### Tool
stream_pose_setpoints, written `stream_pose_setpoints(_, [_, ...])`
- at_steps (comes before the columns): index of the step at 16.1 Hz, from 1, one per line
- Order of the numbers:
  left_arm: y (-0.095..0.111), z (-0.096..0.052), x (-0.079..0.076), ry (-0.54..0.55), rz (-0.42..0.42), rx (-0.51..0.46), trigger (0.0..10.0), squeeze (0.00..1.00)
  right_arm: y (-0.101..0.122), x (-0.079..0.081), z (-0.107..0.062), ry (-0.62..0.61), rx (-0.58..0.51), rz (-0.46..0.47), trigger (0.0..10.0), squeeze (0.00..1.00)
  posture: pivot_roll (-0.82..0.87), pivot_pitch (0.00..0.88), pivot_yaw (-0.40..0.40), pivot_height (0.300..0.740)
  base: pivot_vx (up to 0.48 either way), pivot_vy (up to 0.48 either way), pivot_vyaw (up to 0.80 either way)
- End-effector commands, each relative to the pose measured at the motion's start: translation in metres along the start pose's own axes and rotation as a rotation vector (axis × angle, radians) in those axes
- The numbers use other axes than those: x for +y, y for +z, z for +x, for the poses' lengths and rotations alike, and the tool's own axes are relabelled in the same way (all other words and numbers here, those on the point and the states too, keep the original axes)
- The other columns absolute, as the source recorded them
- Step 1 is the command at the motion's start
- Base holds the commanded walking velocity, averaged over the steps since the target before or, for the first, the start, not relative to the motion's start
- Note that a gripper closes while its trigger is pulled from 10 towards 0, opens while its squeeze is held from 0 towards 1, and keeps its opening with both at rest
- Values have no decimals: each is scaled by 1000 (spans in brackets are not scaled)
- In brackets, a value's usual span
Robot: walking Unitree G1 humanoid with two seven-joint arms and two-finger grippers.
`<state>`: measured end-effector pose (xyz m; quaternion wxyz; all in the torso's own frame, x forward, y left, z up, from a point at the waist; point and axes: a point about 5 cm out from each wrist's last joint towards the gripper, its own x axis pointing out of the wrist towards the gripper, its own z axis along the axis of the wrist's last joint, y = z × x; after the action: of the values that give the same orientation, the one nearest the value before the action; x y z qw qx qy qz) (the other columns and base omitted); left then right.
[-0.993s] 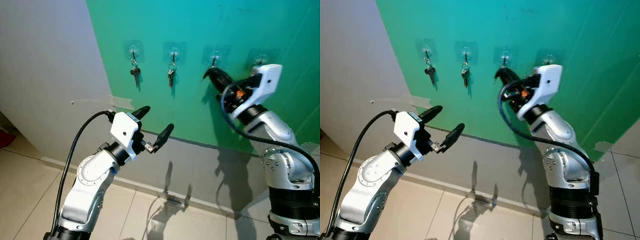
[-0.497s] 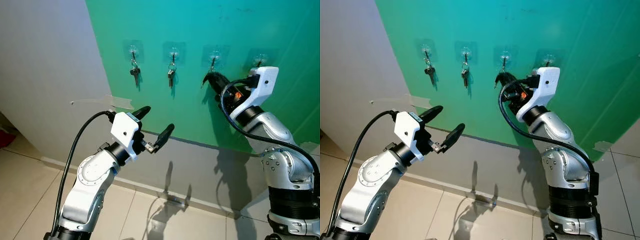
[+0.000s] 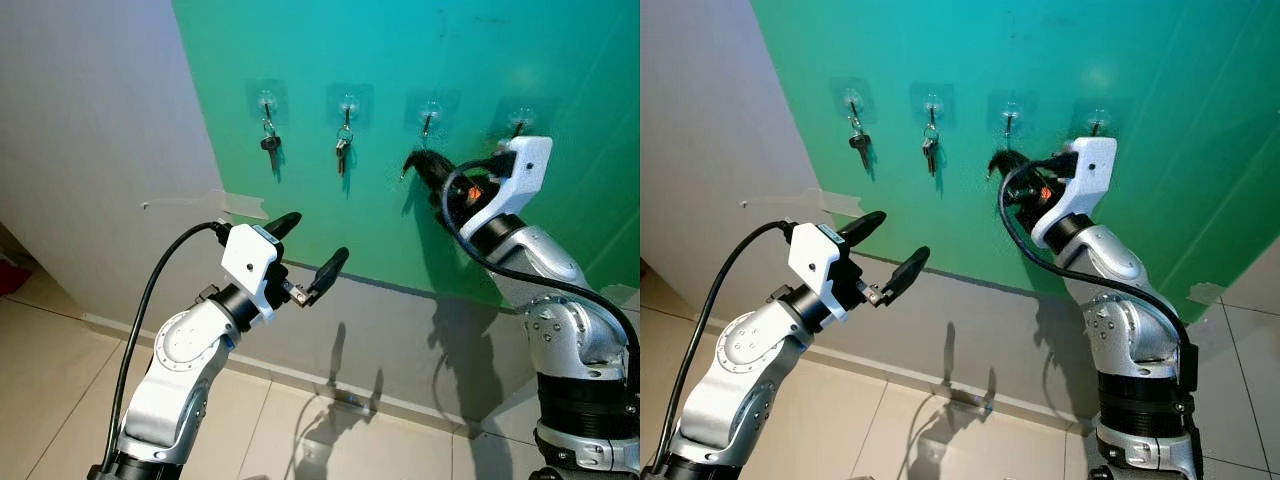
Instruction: Hang keys on a hook
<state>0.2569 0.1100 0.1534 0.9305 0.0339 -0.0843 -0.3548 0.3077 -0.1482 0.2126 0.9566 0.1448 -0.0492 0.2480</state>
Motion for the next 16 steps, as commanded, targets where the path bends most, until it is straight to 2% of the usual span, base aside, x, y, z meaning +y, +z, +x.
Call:
stream_pose_setpoints(1, [7, 3, 0, -15, 10, -18, 10000, 0, 11, 1, -1, 17, -36, 6, 10000, 0, -23, 0, 42, 740, 0, 0, 0])
stream_pose_setpoints(4, [7, 2, -1, -25, 9, -16, 10000, 0, 21, -6, -5, 8, -12, -6, 10000, 0, -25, 0, 41, 740, 0, 0, 0])
stream_pose_setpoints(8, [7, 4, -2, -31, 4, -19, 10000, 0, 29, -3, -5, 55, -14, 12, 10000, 0, -26, 0, 37, 740, 0, 0, 0])
stream_pose_setpoints(12, [8, 5, -5, -55, -6, -19, 10000, 0, 25, 2, 1, 77, 70, 46, 10000, 0, -24, 0, 32, 740, 0, 0, 0])
stream_pose_setpoints(16, [8, 5, -6, -60, -7, -19, 10000, 0, 22, 2, 3, 73, 104, 74, 10000, 0, -22, 0, 28, 740, 0, 0, 0])
